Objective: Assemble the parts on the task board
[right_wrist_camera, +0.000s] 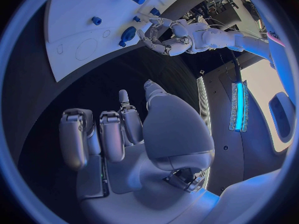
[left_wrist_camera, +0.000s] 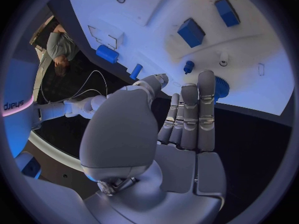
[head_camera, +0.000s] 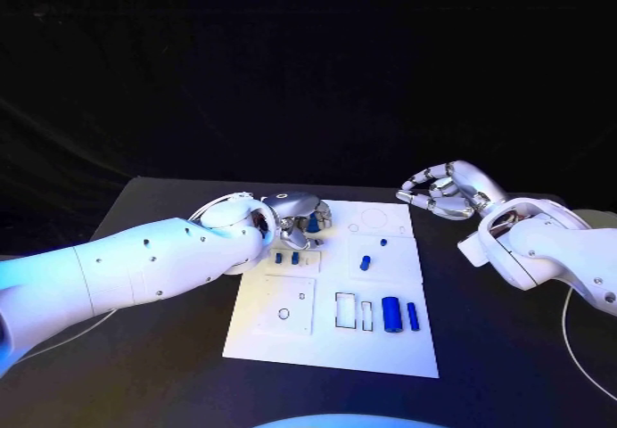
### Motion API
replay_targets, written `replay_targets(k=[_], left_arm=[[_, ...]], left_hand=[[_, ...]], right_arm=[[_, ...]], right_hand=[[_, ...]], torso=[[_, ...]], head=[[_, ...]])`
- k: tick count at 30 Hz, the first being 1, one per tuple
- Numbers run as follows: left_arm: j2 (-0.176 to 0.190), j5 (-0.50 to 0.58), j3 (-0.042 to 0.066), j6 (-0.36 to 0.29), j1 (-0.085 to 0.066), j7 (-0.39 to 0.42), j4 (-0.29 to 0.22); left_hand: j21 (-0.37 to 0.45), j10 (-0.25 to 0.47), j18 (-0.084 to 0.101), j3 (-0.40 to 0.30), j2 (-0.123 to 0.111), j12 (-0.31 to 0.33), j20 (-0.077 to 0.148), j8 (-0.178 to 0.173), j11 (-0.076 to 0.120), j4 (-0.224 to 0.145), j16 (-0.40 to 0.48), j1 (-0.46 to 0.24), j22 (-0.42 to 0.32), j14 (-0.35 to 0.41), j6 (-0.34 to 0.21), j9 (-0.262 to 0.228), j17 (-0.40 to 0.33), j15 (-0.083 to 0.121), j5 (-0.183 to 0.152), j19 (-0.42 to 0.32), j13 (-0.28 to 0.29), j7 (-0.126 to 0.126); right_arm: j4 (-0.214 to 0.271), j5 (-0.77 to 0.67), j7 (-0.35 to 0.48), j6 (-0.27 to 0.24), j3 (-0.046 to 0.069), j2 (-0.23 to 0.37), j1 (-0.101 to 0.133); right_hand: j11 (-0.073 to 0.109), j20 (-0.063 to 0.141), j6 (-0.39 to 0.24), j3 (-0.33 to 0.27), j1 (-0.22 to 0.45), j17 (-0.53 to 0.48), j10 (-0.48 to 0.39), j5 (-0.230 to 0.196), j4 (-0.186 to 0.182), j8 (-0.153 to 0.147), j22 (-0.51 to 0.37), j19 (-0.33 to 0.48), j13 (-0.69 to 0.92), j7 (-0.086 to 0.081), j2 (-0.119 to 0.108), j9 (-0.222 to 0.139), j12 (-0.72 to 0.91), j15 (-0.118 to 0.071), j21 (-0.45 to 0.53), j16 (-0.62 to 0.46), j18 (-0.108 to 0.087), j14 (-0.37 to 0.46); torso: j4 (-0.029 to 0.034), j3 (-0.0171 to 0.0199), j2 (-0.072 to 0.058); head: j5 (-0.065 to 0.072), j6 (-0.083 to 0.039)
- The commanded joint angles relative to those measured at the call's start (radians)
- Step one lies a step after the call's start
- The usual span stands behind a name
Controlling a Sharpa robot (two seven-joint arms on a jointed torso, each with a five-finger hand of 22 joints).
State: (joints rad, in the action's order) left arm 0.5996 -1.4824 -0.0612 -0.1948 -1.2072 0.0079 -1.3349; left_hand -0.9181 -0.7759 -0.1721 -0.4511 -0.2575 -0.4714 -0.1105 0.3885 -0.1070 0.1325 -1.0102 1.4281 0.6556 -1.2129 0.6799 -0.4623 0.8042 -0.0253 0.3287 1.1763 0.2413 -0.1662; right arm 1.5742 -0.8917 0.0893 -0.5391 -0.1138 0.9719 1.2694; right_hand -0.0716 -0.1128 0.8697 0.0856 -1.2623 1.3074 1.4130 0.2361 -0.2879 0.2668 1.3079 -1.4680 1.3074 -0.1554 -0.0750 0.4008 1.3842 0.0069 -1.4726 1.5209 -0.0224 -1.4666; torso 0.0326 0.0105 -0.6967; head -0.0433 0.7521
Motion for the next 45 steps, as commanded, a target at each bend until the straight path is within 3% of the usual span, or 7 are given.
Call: replay_targets(k=[1,8,10,25,37,45], left_arm=[[-0.012,-0.126,0.0,0.079,0.002,-0.013,0.012],[-0.033,-0.166,0.0,0.13,0.004,-0.055,0.04],[-0.039,-0.171,0.0,0.136,0.004,-0.063,0.047],[-0.072,-0.168,0.0,0.13,0.005,-0.076,0.088],[-0.079,-0.155,0.0,0.131,0.006,-0.073,0.094],[-0.086,-0.15,0.0,0.137,0.008,-0.063,0.102]], left_hand=[[-0.042,-0.012,0.008,-0.007,-0.003,0.006,0.002,-0.006,0.001,-0.001,-0.03,0.002,0.05,-0.023,0.012,0.013,0.013,0.003,0.001,0.024,-0.013,0.004],[-0.113,-0.037,0.021,-0.008,-0.006,0.003,0.002,-0.007,0.003,0.009,-0.093,-0.012,0.133,-0.06,0.045,0.037,0.045,0.003,-0.005,0.059,-0.033,0.004],[-0.165,-0.065,0.032,-0.018,-0.006,-0.007,0.002,-0.009,0.006,0.013,-0.133,-0.013,0.198,-0.087,0.065,0.048,0.075,0.005,-0.005,0.089,-0.039,0.006],[-0.284,-0.148,0.057,-0.092,0.011,0.008,0.001,-0.018,0.012,0.016,-0.219,-0.006,0.346,-0.147,0.135,0.082,0.131,0.011,-0.006,0.148,-0.074,0.01],[-0.331,-0.202,0.066,-0.116,0.023,0.025,0.006,-0.021,0.024,0.012,-0.249,-0.012,0.406,-0.174,0.178,0.089,0.151,0.02,-0.009,0.17,-0.09,0.022],[-0.333,-0.216,0.066,-0.127,0.03,0.046,0.011,-0.024,0.033,0.002,-0.253,-0.008,0.406,-0.179,0.197,0.092,0.146,0.028,-0.009,0.167,-0.101,0.033]], right_arm=[[0.0,-0.006,0.007,0.005,0.0,-0.002,-0.001],[0.0,-0.006,0.007,0.004,0.0,-0.003,-0.002],[0.0,-0.007,0.007,0.004,0.0,-0.003,-0.002],[0.001,-0.008,0.005,0.006,0.0,-0.006,-0.002],[-0.001,-0.008,0.005,0.007,0.0,-0.009,-0.002],[-0.001,-0.009,0.004,0.009,0.0,-0.01,-0.002]], right_hand=[[0.001,0.008,-0.007,0.003,-0.007,0.101,-0.006,0.003,0.005,0.003,0.196,-0.041,0.079,0.002,-0.001,0.0,-0.006,-0.009,0.005,-0.006,-0.005,-0.068],[0.001,0.008,-0.007,0.004,-0.007,0.101,-0.005,0.005,0.005,0.003,0.195,-0.041,0.081,0.002,-0.001,0.0,-0.005,-0.009,0.006,-0.006,-0.006,-0.068],[0.001,0.008,-0.007,0.004,-0.007,0.101,-0.005,0.005,0.005,0.003,0.195,-0.041,0.081,0.002,-0.001,0.0,-0.005,-0.009,0.006,-0.006,-0.006,-0.068],[0.001,0.009,-0.006,0.003,-0.007,0.102,-0.003,0.007,0.004,0.005,0.196,-0.041,0.082,0.003,-0.001,0.0,-0.003,-0.009,0.005,-0.006,-0.005,-0.069],[0.001,0.009,-0.004,0.004,-0.007,0.102,-0.001,0.008,0.003,0.006,0.196,-0.042,0.084,0.003,0.0,0.0,-0.001,-0.009,0.004,-0.006,-0.005,-0.069],[0.002,0.009,-0.003,0.003,-0.007,0.101,-0.001,0.009,0.002,0.007,0.196,-0.041,0.085,0.003,0.0,0.0,0.0,-0.009,0.005,-0.006,-0.005,-0.069]], torso=[[-0.0004,-0.0001,0.0],[-0.0002,0.0013,0.0],[0.0001,0.0009,0.0],[0.0006,0.0011,0.0],[0.002,0.0007,0.001],[0.0013,0.0007,0.0]], head=[[0.002,0.0],[0.005,0.002],[0.006,0.003],[0.011,0.007],[0.011,0.01],[0.011,0.013]])
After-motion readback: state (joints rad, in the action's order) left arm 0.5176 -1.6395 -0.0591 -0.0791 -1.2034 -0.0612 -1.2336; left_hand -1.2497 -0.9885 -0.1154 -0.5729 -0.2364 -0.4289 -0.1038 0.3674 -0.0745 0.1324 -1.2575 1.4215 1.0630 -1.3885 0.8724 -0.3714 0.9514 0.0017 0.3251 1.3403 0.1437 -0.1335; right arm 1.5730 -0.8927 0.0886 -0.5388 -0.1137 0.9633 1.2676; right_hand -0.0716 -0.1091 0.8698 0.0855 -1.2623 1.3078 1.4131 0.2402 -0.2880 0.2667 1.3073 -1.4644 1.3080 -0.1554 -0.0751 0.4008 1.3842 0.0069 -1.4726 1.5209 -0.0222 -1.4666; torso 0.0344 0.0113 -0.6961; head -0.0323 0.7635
